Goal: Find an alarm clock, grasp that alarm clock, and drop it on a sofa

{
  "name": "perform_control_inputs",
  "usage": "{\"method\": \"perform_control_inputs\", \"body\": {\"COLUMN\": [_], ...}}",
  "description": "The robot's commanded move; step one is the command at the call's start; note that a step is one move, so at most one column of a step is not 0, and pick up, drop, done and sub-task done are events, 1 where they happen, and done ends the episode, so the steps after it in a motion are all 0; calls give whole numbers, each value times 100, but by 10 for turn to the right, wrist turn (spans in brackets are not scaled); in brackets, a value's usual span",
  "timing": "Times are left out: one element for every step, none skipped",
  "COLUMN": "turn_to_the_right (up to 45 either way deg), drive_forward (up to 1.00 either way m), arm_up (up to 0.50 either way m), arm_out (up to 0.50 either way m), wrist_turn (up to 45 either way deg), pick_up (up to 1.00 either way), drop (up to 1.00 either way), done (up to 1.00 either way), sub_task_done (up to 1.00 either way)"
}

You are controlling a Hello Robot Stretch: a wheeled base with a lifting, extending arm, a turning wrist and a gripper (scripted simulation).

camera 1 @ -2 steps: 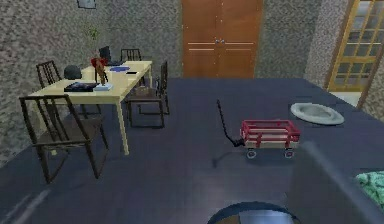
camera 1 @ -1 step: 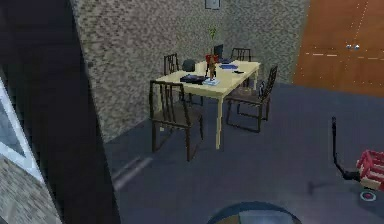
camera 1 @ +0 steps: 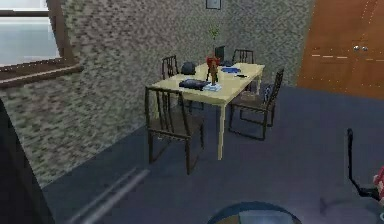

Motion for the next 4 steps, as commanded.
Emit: {"method": "perform_control_inputs", "body": {"turn_to_the_right": [450,120,0,90], "drive_forward": [0,0,100,0], "arm_up": [0,0,0,0], "arm_out": [0,0,0,0], "wrist_turn": [0,0,0,0], "pick_up": [0,0,0,0], "drop": [0,0,0,0], "done": [0,0,0,0], "sub_task_done": [0,0,0,0]}}
